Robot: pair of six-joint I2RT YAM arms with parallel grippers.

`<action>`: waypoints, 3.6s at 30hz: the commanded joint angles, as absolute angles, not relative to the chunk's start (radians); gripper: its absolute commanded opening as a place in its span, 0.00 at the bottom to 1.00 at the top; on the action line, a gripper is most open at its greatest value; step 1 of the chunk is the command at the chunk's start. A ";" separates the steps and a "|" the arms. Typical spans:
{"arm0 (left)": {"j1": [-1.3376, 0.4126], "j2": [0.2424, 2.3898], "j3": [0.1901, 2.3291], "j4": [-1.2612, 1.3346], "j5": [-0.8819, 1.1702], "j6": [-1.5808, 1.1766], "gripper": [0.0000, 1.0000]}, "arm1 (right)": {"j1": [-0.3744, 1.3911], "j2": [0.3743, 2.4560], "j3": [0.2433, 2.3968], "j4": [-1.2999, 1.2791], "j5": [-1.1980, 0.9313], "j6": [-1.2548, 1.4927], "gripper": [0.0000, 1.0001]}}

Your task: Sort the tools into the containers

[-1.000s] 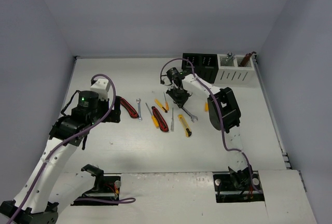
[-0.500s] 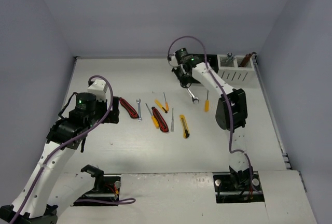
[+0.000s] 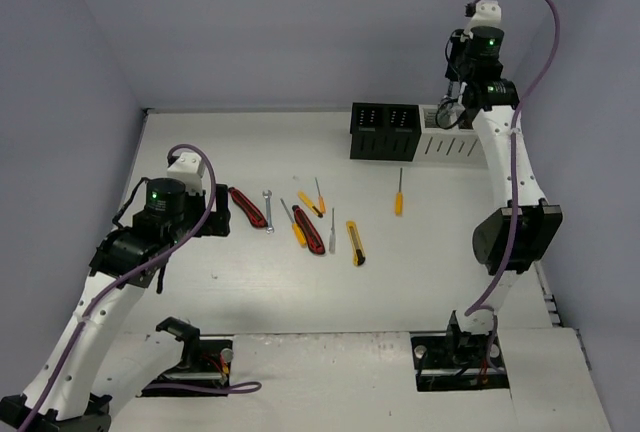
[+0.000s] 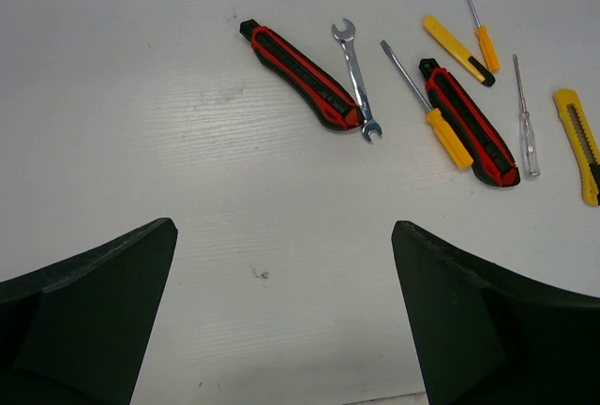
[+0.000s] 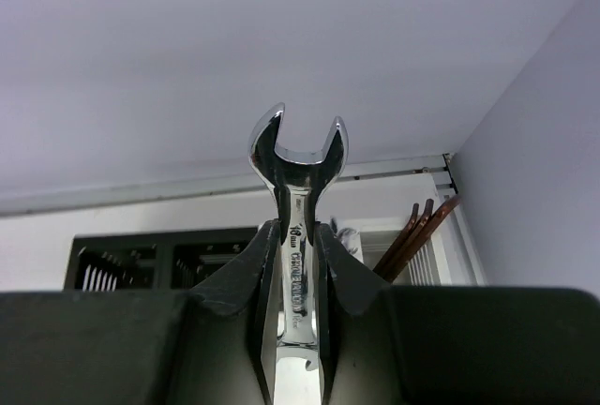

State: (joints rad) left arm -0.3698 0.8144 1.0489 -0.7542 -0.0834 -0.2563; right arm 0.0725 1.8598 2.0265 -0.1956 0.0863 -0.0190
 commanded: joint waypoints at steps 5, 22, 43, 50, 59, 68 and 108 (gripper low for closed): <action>-0.365 0.833 1.065 -0.721 -0.090 -0.301 0.97 | 0.003 1.961 1.942 0.227 0.060 0.105 0.00; -0.367 0.860 1.066 -0.716 -0.091 -0.360 0.97 | 0.006 2.025 1.682 0.446 0.091 0.119 0.01; -0.383 1.100 1.170 -0.712 -0.105 -0.631 0.93 | 0.020 1.589 1.567 0.088 0.024 0.158 0.61; -0.455 1.309 1.269 -0.716 -0.165 -0.665 0.84 | 0.094 1.354 1.297 0.014 0.057 0.340 0.60; -0.485 1.635 1.408 -0.720 -0.138 -0.617 0.67 | 0.122 1.170 1.060 -0.044 -0.033 0.332 0.59; -0.475 1.860 1.498 -0.718 -0.097 -0.597 0.54 | 0.128 1.070 0.936 -0.078 -0.140 0.337 0.60; -0.416 2.083 1.520 -0.717 -0.055 -0.610 0.00 | 0.140 1.067 0.915 -0.118 -0.226 0.328 0.61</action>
State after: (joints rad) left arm -0.4346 2.0422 1.5130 -0.7091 -0.0606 -0.6050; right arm 0.1263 1.0752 0.8970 -0.1478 -0.1791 0.3256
